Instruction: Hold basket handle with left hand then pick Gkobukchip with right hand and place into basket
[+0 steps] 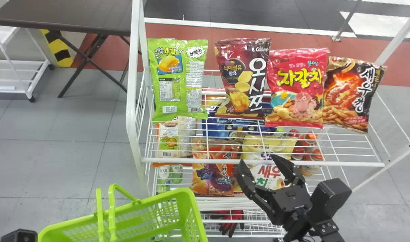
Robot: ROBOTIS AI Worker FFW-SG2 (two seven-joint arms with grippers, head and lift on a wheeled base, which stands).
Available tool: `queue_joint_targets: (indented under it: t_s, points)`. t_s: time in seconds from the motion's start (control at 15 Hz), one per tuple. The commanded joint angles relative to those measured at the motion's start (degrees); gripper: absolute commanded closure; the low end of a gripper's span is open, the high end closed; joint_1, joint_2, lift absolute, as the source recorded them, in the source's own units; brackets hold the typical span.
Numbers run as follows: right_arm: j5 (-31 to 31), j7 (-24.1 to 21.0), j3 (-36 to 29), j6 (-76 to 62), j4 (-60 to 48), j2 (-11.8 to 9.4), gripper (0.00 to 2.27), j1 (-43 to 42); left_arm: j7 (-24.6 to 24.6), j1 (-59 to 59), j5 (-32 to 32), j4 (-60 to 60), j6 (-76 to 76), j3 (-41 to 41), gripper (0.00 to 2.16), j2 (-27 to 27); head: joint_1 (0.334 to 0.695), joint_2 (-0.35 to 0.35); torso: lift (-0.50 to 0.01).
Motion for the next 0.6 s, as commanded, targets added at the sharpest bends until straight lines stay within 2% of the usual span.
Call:
queue_joint_targets:
  t_s: [0.0,0.53]
  points:
    - [0.3,-0.1,0.5,0.0,-0.2,0.0,0.11,0.0,-0.1,0.1,-0.1,0.0,-0.4,0.1,2.16,0.1,0.695,-0.094,0.000]
    - [0.7,-0.9,2.0,0.0,-0.4,0.2,0.11,-0.5,-0.2,0.2,-0.1,0.0,-0.4,0.1,2.16,0.1,0.695,-0.061,0.000]
